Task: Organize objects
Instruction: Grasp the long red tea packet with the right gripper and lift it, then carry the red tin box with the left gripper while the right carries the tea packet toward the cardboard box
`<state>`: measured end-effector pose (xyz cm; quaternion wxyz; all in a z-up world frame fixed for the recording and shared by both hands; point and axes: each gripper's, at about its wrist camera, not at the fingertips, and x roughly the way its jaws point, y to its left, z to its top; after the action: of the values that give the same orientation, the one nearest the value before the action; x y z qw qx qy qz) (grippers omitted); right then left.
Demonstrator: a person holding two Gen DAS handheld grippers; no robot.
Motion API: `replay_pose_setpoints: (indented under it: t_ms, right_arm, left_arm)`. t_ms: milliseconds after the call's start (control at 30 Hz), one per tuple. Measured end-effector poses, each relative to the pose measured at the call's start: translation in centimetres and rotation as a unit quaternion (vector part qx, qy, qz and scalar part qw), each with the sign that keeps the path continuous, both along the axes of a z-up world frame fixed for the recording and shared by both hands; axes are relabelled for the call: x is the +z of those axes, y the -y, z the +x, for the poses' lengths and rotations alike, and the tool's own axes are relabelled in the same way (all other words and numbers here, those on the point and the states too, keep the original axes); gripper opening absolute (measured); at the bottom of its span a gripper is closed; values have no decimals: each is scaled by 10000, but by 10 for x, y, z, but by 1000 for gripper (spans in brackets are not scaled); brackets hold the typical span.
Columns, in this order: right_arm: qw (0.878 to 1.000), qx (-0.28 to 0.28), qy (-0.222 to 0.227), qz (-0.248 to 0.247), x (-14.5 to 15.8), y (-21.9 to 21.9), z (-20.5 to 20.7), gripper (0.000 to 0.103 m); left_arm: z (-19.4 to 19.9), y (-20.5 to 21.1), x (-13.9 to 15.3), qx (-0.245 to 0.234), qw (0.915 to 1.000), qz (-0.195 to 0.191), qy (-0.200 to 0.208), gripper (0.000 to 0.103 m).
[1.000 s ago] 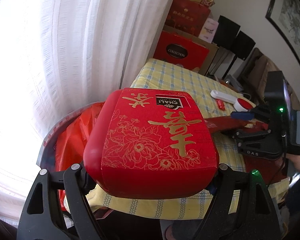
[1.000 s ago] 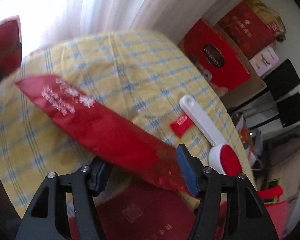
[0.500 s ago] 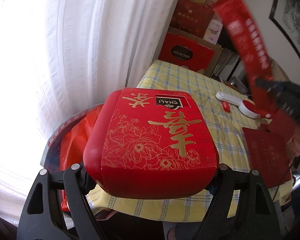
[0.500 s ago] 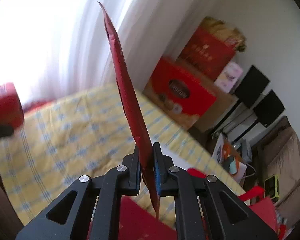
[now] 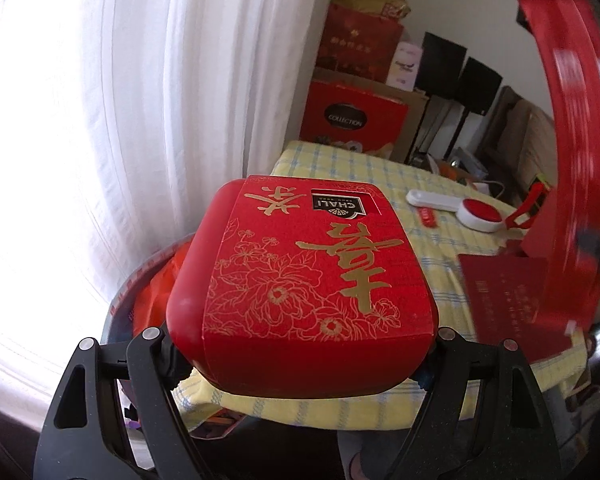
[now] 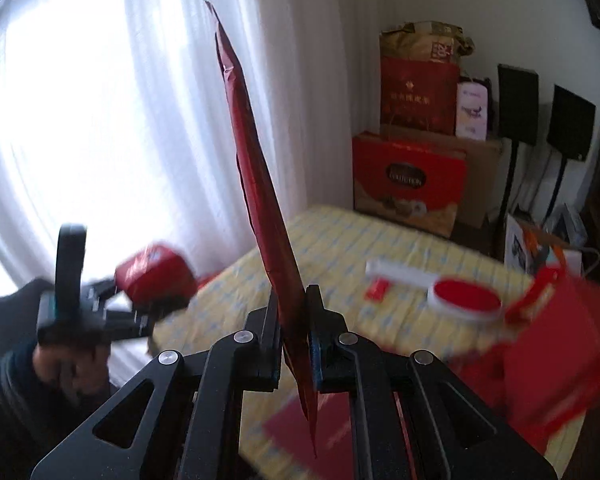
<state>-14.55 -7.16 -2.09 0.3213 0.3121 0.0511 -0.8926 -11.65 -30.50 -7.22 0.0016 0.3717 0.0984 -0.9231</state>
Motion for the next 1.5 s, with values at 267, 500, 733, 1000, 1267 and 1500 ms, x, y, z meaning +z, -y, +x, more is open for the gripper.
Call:
replay_pose_setpoints:
  t_ms: [267,500,733,1000,1267,1500]
  right_arm:
    - [9999,33,43,-92,-24,-17,49,9]
    - [9994,-101,-17,-333,-27,-39,68,9]
    - [9976,-264,97,-633,-33,-58,76,9]
    - [9963,-243,-214,-801,1,-93,89,10]
    - [9971,-219,-624,-383,12,-138,110,10]
    - [9963,-366,-430,-649,-11,-172,123,10]
  left_arm:
    - [21,-28,36,-54,9999,45,101,79]
    - [37,-45,48,-42,10000,47,71,79]
    - [51,-62,39,101,9994,-267,194,79]
    - [58,-83,39,-37,9992,-353,204,79]
    - [66,-89,61,200,9978,-549,-300,79]
    - [64,-103,51,226,9976,-638,-136,79]
